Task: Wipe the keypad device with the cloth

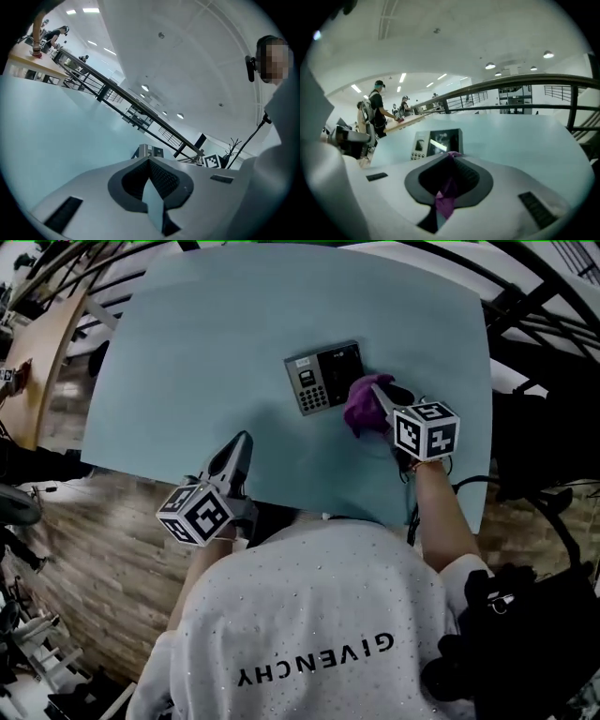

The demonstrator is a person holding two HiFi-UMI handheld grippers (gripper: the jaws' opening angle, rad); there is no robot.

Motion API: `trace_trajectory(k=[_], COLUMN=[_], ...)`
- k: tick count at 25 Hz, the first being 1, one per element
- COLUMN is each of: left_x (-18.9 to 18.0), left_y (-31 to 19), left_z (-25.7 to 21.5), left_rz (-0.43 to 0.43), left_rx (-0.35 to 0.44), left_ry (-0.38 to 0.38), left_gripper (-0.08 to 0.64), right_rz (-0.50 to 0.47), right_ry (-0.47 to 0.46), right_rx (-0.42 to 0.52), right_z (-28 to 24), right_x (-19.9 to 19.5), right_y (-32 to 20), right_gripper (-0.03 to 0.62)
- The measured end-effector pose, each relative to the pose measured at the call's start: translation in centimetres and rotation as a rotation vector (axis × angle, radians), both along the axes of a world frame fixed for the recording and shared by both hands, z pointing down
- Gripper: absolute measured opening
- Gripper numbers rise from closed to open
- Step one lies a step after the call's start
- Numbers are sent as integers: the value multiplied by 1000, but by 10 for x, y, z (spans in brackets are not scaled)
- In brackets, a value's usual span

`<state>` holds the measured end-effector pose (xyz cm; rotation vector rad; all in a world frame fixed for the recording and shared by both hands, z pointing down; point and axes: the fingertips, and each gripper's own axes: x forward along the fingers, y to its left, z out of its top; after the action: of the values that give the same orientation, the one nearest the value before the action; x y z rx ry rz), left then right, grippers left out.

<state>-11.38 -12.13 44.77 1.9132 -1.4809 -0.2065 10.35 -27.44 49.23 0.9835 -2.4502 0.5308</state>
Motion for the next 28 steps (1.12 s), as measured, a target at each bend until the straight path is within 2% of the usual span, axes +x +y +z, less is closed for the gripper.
trace_trajectory(k=[3, 5, 8, 11, 14, 18, 22, 25, 28], left_x=[-27, -42, -60, -78, -99, -127, -155, -171, -174], left_y=[-14, -23, -33, -40, -42, -34, -29, -32, -38], left_z=[-7, -14, -28, -44, -51, -47, -36, -31, -28], left_rz=[47, 87, 156, 227, 269, 314, 333, 329, 338], left_rx=[22, 42, 80, 120, 137, 120, 102, 101, 103], left_ry=[4, 11, 27, 35, 43, 57, 75, 90, 106], left_gripper=[0, 0, 0, 0, 0, 0, 0, 0, 0], right_rz=[-37, -55, -81, -93, -87, -4, 141, 235, 283], right_ry=[-91, -105, -14, 113, 179, 196, 210, 208, 161], right_rx=[4, -7, 5, 65, 120, 146, 146, 113, 60], right_z=[-26, -32, -25, -24, -30, -40, -36, -25, -15], right_x=[-34, -63, -107, -144, -176, -201, -202, -193, -187], right_y=[15, 29, 52, 63, 60, 48, 24, 12, 15], right_gripper=[25, 25, 25, 25, 25, 26, 26, 26, 26])
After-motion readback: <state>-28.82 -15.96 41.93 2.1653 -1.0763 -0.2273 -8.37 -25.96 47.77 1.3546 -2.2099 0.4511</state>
